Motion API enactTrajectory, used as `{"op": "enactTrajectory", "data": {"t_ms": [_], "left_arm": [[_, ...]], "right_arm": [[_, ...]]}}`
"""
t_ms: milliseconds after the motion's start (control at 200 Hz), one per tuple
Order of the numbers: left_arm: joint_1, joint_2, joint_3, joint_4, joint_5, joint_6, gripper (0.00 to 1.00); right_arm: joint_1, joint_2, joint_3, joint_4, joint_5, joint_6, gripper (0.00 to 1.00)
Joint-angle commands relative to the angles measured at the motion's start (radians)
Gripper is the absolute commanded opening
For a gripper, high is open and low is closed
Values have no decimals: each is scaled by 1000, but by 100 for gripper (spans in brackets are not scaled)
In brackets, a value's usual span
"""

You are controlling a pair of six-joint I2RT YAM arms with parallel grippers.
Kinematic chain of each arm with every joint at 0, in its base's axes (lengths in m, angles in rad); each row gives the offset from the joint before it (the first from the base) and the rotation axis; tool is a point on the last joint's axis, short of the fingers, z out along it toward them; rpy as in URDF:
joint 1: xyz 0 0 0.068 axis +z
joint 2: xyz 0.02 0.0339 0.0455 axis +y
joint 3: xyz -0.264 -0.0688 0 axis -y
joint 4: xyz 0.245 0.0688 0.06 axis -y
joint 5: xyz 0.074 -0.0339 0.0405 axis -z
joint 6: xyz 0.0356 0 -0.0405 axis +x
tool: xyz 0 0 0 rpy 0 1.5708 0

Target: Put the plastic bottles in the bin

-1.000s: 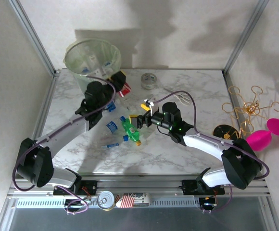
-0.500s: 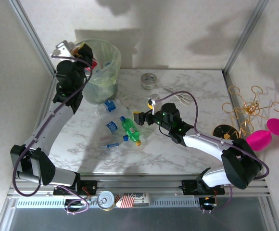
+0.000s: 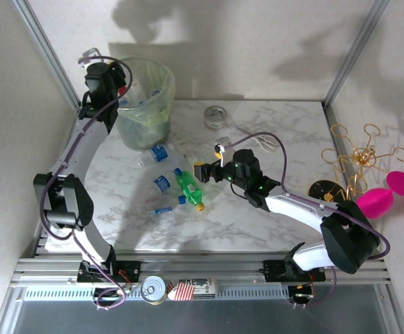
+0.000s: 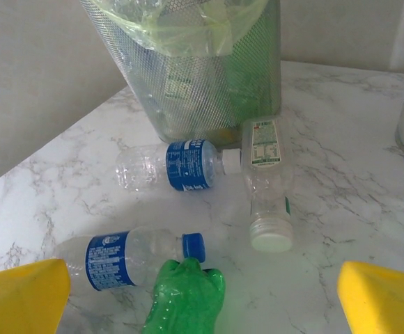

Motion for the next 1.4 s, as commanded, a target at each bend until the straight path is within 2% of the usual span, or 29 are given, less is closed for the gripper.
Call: {"op": "enactTrajectory", "data": {"t_ms": [0, 95, 165, 270, 406, 551, 671, 891, 1042, 1222, 1397], "left_arm": [[4, 34, 69, -80, -38, 52, 59], [5, 67, 108, -122, -31, 54, 64], [4, 79, 127, -141, -29, 52, 82], [4, 74, 136, -149, -16, 48, 99], [4, 38, 143, -154, 1, 33, 100], [-4, -40, 129, -153, 69, 1, 100], [-28, -144, 50, -103, 122, -34, 100], [-106, -396, -289, 120, 189, -147, 100], [-211, -537, -588, 326, 226, -247, 100], [-332, -616, -830, 427, 238, -375, 100], [-396, -671, -992, 460, 207, -468, 100]], "right_arm": [[6, -25, 8, -11, 18, 5, 99], [5, -23, 9, -16, 20, 5, 99], [6, -20, 11, -19, 23, 5, 99], [5, -14, 12, -22, 29, 9, 99], [5, 4, 27, -35, 37, 15, 99], [6, 37, 51, -55, 36, 30, 99], [6, 69, 67, -67, 26, 45, 99], [6, 119, 101, -104, -15, 55, 99], [6, 154, 128, -141, -47, 54, 99], [6, 206, 160, -197, -116, 62, 99], [19, 249, 148, -229, -230, 69, 95]]}}
